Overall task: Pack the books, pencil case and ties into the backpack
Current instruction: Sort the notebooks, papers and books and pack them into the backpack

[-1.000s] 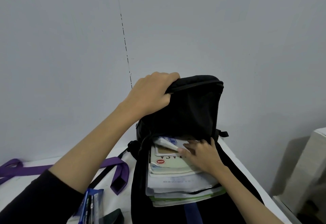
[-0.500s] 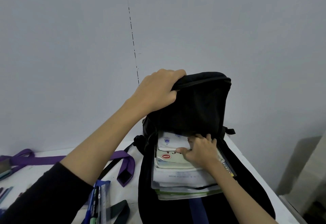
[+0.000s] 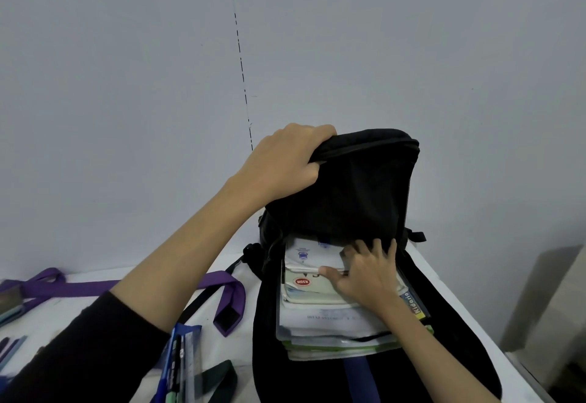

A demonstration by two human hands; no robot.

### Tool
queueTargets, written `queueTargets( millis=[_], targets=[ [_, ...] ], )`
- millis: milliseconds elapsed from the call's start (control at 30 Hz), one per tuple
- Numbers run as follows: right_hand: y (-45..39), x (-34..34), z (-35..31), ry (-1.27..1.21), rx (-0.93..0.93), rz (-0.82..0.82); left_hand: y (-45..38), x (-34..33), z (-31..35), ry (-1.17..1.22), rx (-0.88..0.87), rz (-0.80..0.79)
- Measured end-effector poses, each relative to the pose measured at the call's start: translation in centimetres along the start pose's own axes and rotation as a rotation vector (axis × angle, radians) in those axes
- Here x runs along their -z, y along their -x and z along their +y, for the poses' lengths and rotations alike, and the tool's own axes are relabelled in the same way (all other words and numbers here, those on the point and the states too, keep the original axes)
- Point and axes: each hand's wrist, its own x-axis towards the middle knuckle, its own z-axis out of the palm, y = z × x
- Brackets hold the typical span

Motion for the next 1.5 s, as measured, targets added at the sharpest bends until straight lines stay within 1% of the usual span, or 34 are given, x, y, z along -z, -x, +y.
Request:
queueTargets(
  millis=[67, 100, 133, 200, 233, 267, 300, 333, 367, 400, 500, 533, 633, 667, 700, 767, 867, 900, 933, 967, 1000, 1033, 1167, 1200, 1300, 1333, 1500],
  targets=[
    [-0.2, 0.1, -0.1, -0.027, -0.012, -0.052, -0.1, 0.0, 0.0, -0.001, 0.001, 0.001],
    [0.0, 0.4, -0.4, -0.046, -0.015, -0.052, -0.1, -0.1, 0.0, 0.0, 0.002, 0.0],
    [0.2, 0.5, -0.8, -0.076, -0.005, -0.011, -0.1, -0.2, 0.1, 0.003, 0.002, -0.002],
    [0.4, 0.4, -1.8, -0.195, 0.101, 0.1, -0.1, -0.4, 0.2, 0.012, 0.001, -0.007],
    [0.4, 0.4, -2.5, -0.273, 0.194, 0.116, -0.1, -0.4, 0.2, 0.014, -0.001, -0.01],
    [0.1, 0.4, -3.3, -0.313, 0.298, 0.106, -0.2, -0.5, 0.3, 0.017, -0.002, -0.012],
    [-0.1, 0.5, -4.0, -0.316, 0.39, 0.022, -0.3, -0.5, 0.3, 0.021, -0.005, -0.014],
    [-0.3, 0.8, -4.6, -0.296, 0.432, -0.091, -0.4, -0.5, 0.2, 0.024, -0.009, -0.013],
    [-0.6, 1.0, -4.9, -0.26, 0.429, -0.158, -0.4, -0.5, 0.2, 0.024, -0.012, -0.011],
    [-0.9, 1.3, -5.1, -0.22, 0.401, -0.169, -0.4, -0.5, 0.1, 0.022, -0.016, -0.008],
    [-2.1, 2.2, -5.1, -0.168, 0.289, -0.062, -0.1, -0.5, -0.2, 0.023, -0.016, -0.004],
    [-2.5, 2.4, -5.1, -0.164, 0.293, -0.064, 0.0, -0.5, -0.3, 0.026, -0.016, -0.001],
    [-2.6, 3.0, -4.8, -0.303, 0.378, -0.195, 0.0, -0.6, -0.5, 0.035, -0.017, -0.001],
    [-2.3, 3.0, -4.2, -0.361, 0.383, -0.212, 0.0, -0.7, -0.5, 0.036, -0.019, -0.002],
    [-2.0, 2.7, -3.4, -0.415, 0.36, -0.196, 0.0, -0.8, -0.5, 0.037, -0.02, -0.003],
    [-1.0, 2.2, -1.5, -0.49, 0.222, -0.095, 0.0, -1.0, -0.6, 0.045, -0.021, -0.003],
    [0.4, 0.9, 1.0, -0.456, -0.028, 0.199, 0.0, -1.1, -0.6, 0.066, -0.024, -0.003],
    [0.6, 0.7, 1.6, -0.428, -0.121, 0.269, 0.0, -1.1, -0.5, 0.07, -0.023, -0.004],
    [0.7, 0.7, 2.1, -0.421, -0.217, 0.26, 0.0, -1.1, -0.5, 0.075, -0.02, -0.004],
    [0.7, 1.0, 2.2, -0.42, -0.297, 0.198, -0.1, -1.1, -0.5, 0.079, -0.014, -0.004],
    [0.7, 1.2, 2.2, -0.414, -0.364, 0.138, -0.1, -1.1, -0.4, 0.081, -0.012, -0.003],
    [0.7, 1.2, 2.0, -0.415, -0.403, 0.117, -0.1, -1.2, -0.3, 0.079, -0.012, -0.005],
    [0.8, 0.8, 0.6, -0.488, -0.398, 0.245, 0.1, -1.0, -0.1, 0.06, -0.015, -0.025],
    [0.8, 0.9, 0.4, -0.487, -0.409, 0.237, 0.1, -0.9, 0.0, 0.06, -0.014, -0.027],
    [0.6, 1.3, 0.6, -0.363, -0.472, 0.142, 0.1, -0.8, 0.1, 0.066, -0.01, -0.025],
    [0.6, 1.4, 0.5, -0.339, -0.491, 0.134, 0.1, -0.8, 0.2, 0.068, -0.012, -0.026],
    [0.7, 1.3, 0.1, -0.369, -0.532, 0.185, 0.3, -0.6, 0.1, 0.061, -0.006, -0.041]
  ],
)
